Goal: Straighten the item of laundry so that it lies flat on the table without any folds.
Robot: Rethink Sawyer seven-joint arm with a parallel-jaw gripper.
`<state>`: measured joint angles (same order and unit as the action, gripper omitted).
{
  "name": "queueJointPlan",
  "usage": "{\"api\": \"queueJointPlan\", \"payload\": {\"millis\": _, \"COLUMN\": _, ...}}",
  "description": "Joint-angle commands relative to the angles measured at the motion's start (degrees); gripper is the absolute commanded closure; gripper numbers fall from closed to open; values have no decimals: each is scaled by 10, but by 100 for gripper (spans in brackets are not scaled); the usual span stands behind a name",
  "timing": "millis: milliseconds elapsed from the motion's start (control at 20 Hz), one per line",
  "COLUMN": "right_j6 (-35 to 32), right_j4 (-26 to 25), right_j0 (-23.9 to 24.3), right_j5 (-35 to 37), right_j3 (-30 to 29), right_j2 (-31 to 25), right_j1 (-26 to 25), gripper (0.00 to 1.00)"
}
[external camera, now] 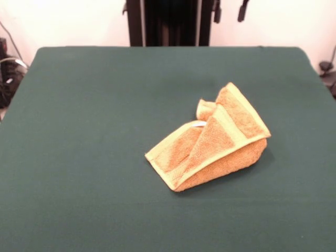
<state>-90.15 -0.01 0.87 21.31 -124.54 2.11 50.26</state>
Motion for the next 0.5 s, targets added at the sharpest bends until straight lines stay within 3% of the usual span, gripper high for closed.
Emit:
{"api": "queueJointPlan", "payload": {"millis": 50, "right_j6": -94, "right_j4": -20, "right_j0": -13, "right_j5": -56, "right_j3": 13, "right_j2": -11, "right_j1": -35, "gripper": 0}}
{"api": "queueJointPlan", "payload": {"millis": 500, "right_j6": -92, "right_j4": -18, "right_j0": -16, "right_j5": -89, "right_j3": 25, "right_j2": -8, "right_j1": -75, "gripper": 0}}
